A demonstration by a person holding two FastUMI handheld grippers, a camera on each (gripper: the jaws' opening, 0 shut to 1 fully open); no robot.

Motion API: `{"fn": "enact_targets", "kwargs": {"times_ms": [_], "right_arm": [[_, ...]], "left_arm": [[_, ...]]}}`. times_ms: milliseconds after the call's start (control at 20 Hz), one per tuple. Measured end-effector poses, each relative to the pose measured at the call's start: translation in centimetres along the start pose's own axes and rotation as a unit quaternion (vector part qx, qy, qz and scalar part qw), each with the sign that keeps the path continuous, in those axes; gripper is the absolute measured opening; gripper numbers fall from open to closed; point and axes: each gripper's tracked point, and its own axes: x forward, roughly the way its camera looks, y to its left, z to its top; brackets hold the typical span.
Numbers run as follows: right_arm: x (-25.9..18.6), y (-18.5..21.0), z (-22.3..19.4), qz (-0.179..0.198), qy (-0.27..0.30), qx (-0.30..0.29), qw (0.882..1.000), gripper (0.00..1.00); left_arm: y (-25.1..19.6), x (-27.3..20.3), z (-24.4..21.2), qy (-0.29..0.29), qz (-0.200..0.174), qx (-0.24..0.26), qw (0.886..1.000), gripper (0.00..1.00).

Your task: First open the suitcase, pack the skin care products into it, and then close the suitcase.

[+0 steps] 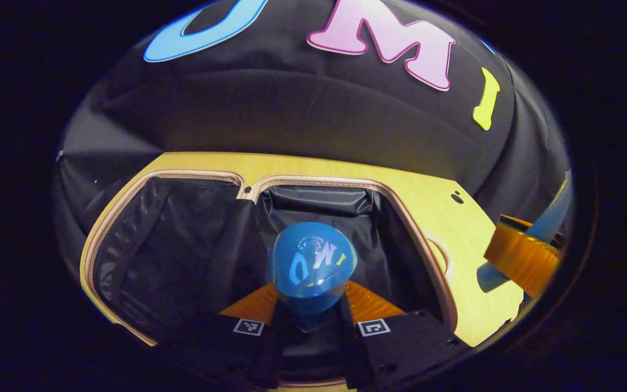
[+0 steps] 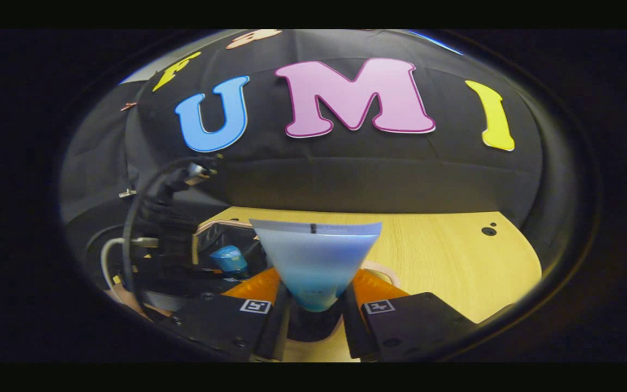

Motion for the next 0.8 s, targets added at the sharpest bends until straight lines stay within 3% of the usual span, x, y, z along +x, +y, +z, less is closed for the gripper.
{"fn": "enact_targets", "kwargs": {"times_ms": [100,300,350,550,600,700,800], "right_arm": [[-0.3,-0.4,0.2,-0.005,0.003,0.002,1.0,0.47],[-0.1,-1.5,0.1,-0.016,0.019,0.011,1.0,0.47],[0.2,-1.9,0.3,-0.02,0.019,0.013,1.0,0.47],[1.2,-2.5,0.2,-0.028,0.031,0.021,0.999,0.47],[1.6,-2.6,0.1,-0.03,0.034,0.029,0.999,0.47],[2.2,-3.1,-0.4,-0.035,0.047,0.037,0.998,0.47],[2.5,-3.3,-0.8,-0.038,0.059,0.041,0.997,0.47]], "left_arm": [[0.1,1.2,0.3,0.023,0.0,-0.002,1.0,0.45],[-0.1,3.6,1.9,0.065,0.003,0.012,0.998,0.51],[0.1,4.2,1.9,0.078,0.007,0.02,0.997,0.48],[0.5,5.9,-0.1,0.145,0.026,0.043,0.988,0.51],[0.6,6.3,0.5,0.131,0.024,0.046,0.99,0.44],[0.8,6.0,1.3,0.115,0.027,0.041,0.992,0.51],[1.1,4.5,2.5,0.09,0.026,0.033,0.995,0.5]]}}
